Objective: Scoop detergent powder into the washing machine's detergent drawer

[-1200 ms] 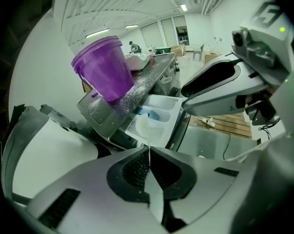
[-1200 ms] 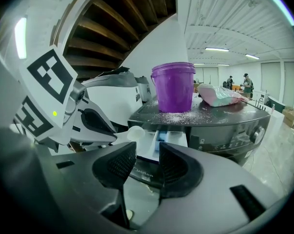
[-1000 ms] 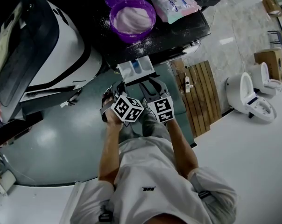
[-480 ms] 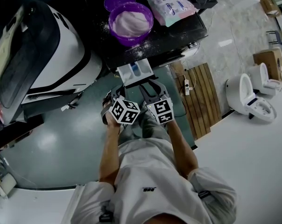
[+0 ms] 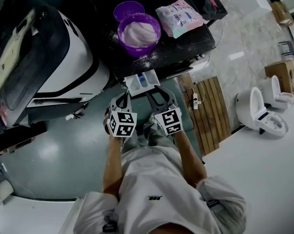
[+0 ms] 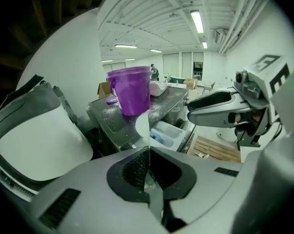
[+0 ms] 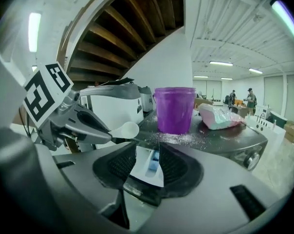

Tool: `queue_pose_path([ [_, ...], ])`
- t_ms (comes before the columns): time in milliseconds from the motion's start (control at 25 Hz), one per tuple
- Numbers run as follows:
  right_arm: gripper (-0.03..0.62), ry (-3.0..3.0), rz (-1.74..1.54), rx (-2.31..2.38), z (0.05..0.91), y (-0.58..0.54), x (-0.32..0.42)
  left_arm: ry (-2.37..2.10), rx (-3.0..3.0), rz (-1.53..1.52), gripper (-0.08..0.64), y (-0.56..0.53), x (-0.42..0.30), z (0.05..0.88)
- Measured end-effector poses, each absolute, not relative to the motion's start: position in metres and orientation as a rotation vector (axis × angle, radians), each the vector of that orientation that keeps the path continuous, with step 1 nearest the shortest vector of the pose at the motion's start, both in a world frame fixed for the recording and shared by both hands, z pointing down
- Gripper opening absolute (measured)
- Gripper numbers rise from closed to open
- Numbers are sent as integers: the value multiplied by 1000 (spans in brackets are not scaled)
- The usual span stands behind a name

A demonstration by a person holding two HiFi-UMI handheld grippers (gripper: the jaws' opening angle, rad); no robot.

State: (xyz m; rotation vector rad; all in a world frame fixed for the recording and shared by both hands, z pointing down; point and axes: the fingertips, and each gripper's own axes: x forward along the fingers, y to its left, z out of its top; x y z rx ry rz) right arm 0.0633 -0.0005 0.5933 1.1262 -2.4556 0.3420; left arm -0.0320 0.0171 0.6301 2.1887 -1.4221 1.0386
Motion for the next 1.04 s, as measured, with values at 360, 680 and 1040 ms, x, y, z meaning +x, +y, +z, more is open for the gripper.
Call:
queue_pose_path([
  [360,147,-2512,277,1069,563,6,68,-1475,2225,691,15,21,-27,581],
  [680,147,-2565,272,1050,544,10,76,-1473,2256,471,15,27,-14,554],
  [1040,147,-2569,275,1090,533,1,66,-1463,2324,391,15,20,-23,541],
])
